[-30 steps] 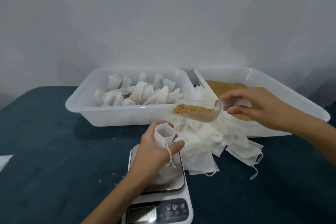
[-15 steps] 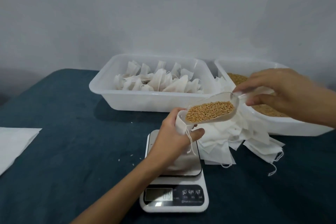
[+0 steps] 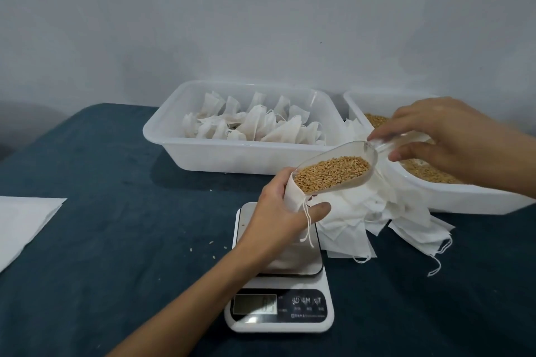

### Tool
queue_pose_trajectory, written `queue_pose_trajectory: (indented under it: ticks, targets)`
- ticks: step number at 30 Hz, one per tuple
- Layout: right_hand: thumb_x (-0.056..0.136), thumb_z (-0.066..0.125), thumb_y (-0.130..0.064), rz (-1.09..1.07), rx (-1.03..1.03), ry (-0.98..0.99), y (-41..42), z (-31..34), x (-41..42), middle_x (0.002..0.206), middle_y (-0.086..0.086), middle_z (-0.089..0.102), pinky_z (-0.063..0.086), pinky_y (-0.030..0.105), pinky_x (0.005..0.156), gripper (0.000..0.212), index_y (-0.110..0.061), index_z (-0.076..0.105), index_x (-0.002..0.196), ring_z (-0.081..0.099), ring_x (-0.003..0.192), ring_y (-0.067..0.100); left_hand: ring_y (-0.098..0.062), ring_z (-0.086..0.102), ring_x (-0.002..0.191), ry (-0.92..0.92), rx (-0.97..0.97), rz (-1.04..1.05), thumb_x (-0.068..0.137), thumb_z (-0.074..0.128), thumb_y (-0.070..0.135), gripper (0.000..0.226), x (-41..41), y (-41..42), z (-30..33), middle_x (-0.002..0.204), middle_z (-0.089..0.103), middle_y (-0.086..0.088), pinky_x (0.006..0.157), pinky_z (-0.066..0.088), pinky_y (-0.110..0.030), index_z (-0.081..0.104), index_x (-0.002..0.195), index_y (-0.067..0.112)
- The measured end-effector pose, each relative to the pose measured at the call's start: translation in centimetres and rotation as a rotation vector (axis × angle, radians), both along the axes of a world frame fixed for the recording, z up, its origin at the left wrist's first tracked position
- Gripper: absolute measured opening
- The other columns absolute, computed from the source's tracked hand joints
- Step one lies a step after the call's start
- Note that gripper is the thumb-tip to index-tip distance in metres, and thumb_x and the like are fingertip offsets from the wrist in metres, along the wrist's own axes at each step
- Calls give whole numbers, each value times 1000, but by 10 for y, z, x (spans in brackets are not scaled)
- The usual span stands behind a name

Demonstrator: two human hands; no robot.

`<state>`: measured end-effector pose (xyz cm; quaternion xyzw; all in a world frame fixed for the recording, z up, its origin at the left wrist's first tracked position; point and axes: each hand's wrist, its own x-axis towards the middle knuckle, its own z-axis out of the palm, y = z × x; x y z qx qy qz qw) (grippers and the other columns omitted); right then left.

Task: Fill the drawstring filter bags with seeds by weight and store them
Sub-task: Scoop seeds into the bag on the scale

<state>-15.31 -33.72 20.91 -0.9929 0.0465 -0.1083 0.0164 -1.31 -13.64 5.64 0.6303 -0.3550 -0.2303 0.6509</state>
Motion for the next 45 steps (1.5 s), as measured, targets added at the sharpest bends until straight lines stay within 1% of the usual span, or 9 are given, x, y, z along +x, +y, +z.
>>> queue_pose_trajectory:
  ticks: [5,10,13,15,20,29,32,40,45]
  targets:
    - [80,82,-12,3,-57,-34,2,5,1,98,-6,72,26,25,85,33,-22,77,111,64,94,25,3,70,95,18,-37,-48,81,86,11,47,-1,1,2,103,75,20,78,49,-8,64,117,33]
    - [80,81,-13,1,-77,-39,5,10,0,101,-4,73,31,34,91,34,-21,77,113,63,96,30,-6,71,104,34,-70,-69,77,86,16,51,-1,2,5,111,75,13,90,55,-21,65,121,29]
    - [81,81,-14,-3,-101,-36,6,10,1,101,-3,73,33,39,95,34,-23,77,113,63,95,31,-5,71,102,26,-68,-63,80,86,9,48,-1,2,4,110,76,12,86,53,-15,65,120,26]
    - [81,81,-15,-3,-110,-40,6,10,1,101,-6,72,31,37,96,34,-25,76,113,62,96,29,-2,71,98,30,-60,-58,81,86,8,47,-1,2,4,107,76,13,81,50,-11,65,119,26]
    - [81,81,-15,-4,-128,-35,6,9,1,100,-4,72,32,41,97,35,-25,76,114,63,95,30,-6,72,98,55,-58,-49,81,86,10,44,0,0,3,106,76,11,83,53,-15,67,118,25]
    - [81,81,-15,-15,-137,-42,7,5,0,100,-3,72,30,39,99,34,-24,76,113,63,96,31,-9,73,100,92,-55,-30,75,85,19,46,-1,-1,3,107,78,8,89,55,-22,69,117,24]
    - [81,81,-15,-17,-144,-37,7,5,0,100,-2,72,31,40,99,34,-24,76,114,63,95,31,-10,73,100,96,-49,-28,77,85,15,44,-1,-1,3,107,78,7,90,55,-23,69,117,23]
    - [82,80,-14,-24,-127,-46,8,4,1,101,-1,72,30,41,101,33,-23,76,114,63,97,32,-11,73,99,107,-42,-9,82,85,6,40,0,-1,5,107,78,4,82,52,-15,70,117,19]
    - [82,80,-13,-34,-116,-51,11,6,3,103,-2,73,30,43,102,33,-22,76,114,62,101,32,-12,73,102,138,-58,-29,83,84,6,42,1,2,9,111,78,2,89,54,-20,69,121,15]
